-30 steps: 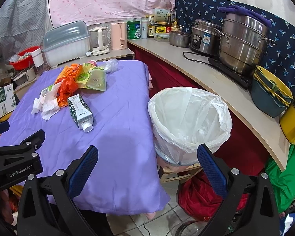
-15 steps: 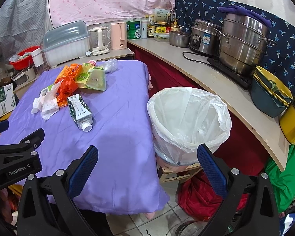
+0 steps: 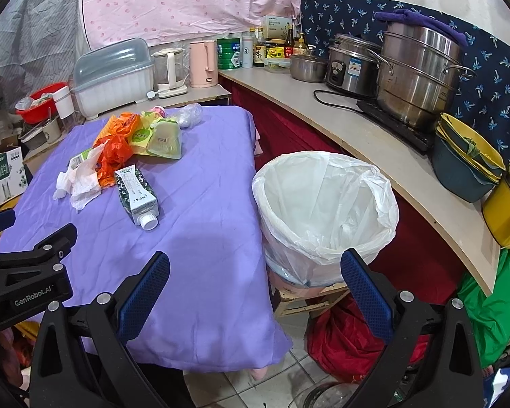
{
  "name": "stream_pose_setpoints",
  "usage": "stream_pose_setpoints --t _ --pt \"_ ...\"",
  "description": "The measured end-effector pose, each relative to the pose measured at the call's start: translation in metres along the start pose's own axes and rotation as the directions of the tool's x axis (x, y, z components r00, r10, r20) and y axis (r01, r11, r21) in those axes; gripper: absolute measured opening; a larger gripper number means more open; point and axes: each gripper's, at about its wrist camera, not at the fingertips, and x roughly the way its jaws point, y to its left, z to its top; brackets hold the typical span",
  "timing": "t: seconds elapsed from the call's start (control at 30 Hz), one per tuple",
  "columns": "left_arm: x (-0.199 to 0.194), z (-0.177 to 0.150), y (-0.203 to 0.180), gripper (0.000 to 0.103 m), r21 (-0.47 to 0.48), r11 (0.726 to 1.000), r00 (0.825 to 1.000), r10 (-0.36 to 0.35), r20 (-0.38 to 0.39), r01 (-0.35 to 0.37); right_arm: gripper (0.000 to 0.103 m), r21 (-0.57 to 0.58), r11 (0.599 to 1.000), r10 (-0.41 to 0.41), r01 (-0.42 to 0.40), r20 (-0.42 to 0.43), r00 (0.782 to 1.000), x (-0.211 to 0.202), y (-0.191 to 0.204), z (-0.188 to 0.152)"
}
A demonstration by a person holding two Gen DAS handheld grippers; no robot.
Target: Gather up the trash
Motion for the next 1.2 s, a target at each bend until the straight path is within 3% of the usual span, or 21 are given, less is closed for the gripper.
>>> stream_pose_setpoints --t 1.2 --pt "-0.0014 -0.0011 0.0052 0.096 -0.015 1.000 1.000 -0.004 0.000 0.004 0.096 -0.003 1.000 0.001 -0.001 -0.001 1.000 0.0010 0.0047 -0.0008"
